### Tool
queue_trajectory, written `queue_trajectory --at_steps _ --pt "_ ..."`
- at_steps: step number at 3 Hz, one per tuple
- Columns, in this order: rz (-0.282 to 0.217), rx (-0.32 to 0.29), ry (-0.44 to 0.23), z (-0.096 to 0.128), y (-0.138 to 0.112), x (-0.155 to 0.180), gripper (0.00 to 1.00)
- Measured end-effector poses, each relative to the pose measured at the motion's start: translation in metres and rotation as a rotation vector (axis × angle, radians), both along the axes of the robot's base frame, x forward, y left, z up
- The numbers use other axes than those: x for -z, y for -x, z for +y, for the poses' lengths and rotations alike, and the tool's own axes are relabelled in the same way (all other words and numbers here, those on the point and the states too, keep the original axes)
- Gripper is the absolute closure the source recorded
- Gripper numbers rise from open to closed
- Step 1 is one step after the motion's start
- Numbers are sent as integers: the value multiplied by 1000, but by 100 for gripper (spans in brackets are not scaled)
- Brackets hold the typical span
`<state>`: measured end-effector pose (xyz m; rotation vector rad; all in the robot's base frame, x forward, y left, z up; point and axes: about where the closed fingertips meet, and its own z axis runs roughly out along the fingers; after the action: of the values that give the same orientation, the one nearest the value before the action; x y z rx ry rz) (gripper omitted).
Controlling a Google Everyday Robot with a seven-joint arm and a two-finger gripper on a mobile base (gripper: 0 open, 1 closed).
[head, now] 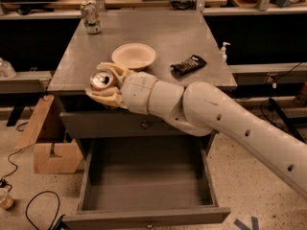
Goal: Place orange can into middle drawer
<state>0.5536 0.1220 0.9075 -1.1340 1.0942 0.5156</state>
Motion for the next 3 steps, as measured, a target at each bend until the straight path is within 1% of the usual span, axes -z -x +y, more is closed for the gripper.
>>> queue_trajectory --at_steps 1,2,3 --pt "75 21 -12 -33 -15 49 100" --pt "75 21 -12 -33 -15 49 100" --pt "89 2 -75 -22 4 94 100"
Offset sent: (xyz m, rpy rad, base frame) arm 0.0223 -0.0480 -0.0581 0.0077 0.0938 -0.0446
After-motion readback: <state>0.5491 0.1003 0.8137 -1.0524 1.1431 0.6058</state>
